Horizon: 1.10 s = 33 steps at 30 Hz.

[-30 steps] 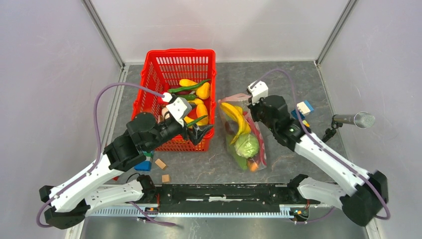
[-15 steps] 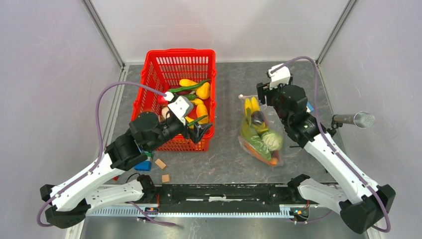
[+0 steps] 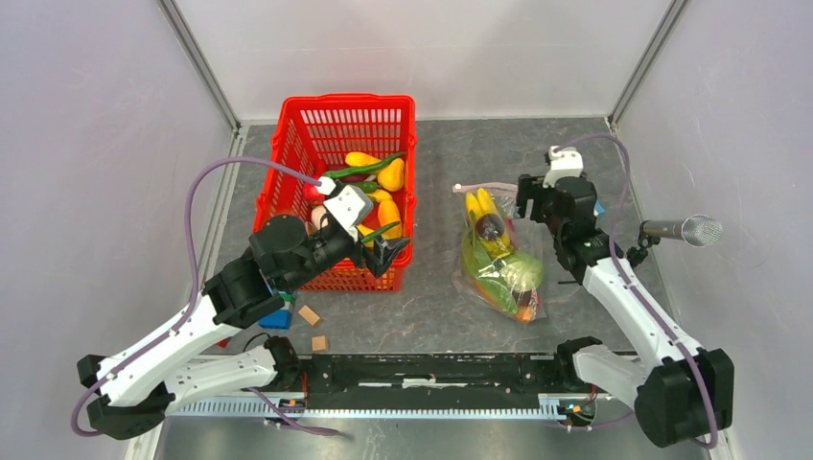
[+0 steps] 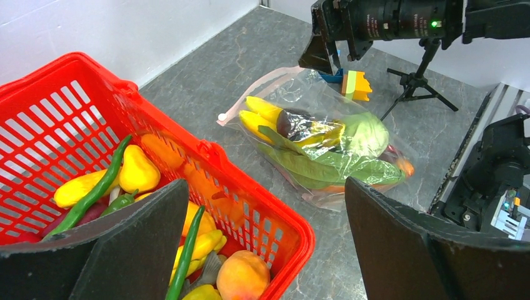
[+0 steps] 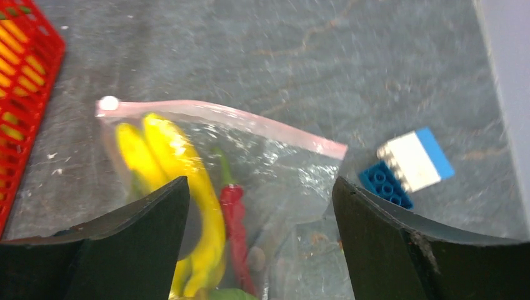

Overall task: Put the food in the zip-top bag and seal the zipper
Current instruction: Pick up the zipper food storage bag at the center of the board.

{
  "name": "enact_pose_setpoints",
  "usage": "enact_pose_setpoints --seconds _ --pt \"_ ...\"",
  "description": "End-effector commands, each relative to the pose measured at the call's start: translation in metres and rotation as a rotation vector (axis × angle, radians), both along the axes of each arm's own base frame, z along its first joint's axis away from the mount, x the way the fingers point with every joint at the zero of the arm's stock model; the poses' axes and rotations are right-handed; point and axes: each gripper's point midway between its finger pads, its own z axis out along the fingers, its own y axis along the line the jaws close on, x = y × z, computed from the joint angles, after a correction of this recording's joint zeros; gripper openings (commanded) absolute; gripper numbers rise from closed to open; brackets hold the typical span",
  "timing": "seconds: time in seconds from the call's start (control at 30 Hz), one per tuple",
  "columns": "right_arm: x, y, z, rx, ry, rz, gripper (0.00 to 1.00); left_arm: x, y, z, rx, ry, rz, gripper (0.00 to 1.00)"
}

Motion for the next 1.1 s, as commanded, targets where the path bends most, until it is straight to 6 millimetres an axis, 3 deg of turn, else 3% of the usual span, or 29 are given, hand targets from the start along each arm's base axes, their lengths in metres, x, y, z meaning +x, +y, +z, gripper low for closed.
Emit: enact_pose_setpoints --seconds 0.0,0.2,0.33,0.5,0.67,0.83,0.9,1.0,1.07 --pt "0.012 -0.017 -0.022 0.219 0.029 -0.083 0.89 -0.001 -0.006 0.009 -0.054 0.008 -0.02 1.0" --pt "0.036 -0.041 -0.051 0.276 0.083 -0.238 0.94 -0.003 -0.012 0.008 -0.075 0.033 -0.035 1.0" --pt "0.045 -0.06 -0.069 0.321 0.1 -0.367 0.96 -0.003 -0.011 0.009 -0.081 0.032 -0.033 1.0" --pt "0.05 -0.068 -0.087 0.369 0.112 -0.409 0.97 -0.003 -0.01 0.009 -0.075 0.03 -0.03 1.0" --pt "0.053 -0.057 -0.104 0.472 0.114 -0.31 0.93 -0.002 -0.01 0.008 -0.07 0.03 -0.025 1.0" --pt "0.06 -0.048 -0.119 0.47 0.158 -0.265 0.87 -0.003 -0.018 0.005 -0.066 0.041 -0.059 1.0" --pt "0.061 -0.038 -0.125 0.49 0.173 -0.211 0.84 -0.012 -0.031 0.007 -0.087 0.053 -0.136 1.0" --pt "0.062 -0.027 -0.129 0.506 0.189 -0.142 0.73 -0.03 -0.061 0.008 -0.143 0.109 -0.299 1.0" --pt "0.06 -0.022 -0.128 0.518 0.178 -0.116 0.6 -0.039 -0.083 0.005 -0.162 0.16 -0.399 1.0"
